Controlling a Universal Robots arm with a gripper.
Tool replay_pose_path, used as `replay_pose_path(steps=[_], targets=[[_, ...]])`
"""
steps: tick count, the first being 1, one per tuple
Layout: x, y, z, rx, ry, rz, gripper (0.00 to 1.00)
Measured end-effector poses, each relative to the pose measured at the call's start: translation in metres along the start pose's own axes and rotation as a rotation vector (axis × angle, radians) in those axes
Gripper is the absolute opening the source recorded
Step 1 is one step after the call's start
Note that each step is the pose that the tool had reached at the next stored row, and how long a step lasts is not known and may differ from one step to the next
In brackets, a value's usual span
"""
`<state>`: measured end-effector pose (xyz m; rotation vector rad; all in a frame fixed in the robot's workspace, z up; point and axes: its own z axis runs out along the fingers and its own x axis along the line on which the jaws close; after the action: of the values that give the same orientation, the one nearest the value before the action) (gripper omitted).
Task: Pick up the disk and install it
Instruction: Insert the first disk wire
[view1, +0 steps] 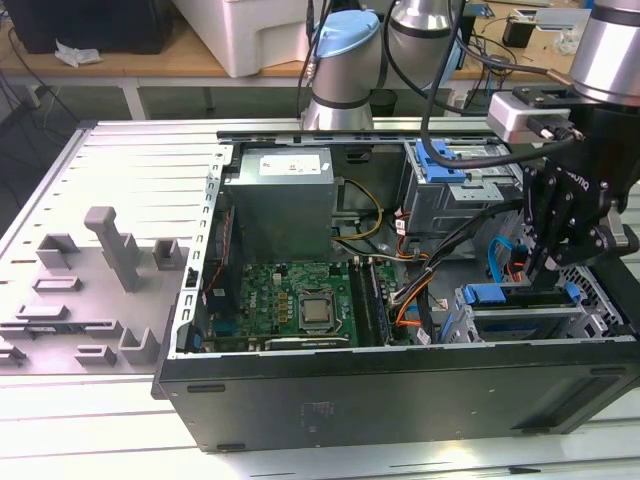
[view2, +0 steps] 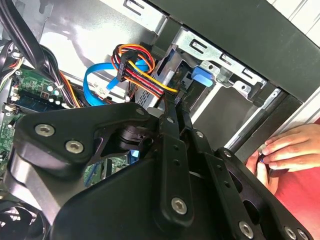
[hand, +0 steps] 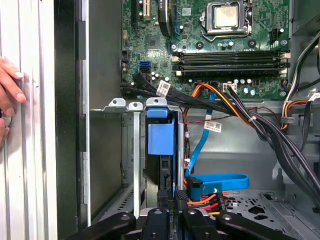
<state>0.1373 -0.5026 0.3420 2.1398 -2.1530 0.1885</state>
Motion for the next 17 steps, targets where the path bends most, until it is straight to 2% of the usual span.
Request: replay_pose_path(steps=[9,17], targets=[[-0.0005,0.0,0.0033,0.0,0.0,0.0,0.17],[0.0017,0.0,0.002,0.0,0.0006,0.0,0.17]])
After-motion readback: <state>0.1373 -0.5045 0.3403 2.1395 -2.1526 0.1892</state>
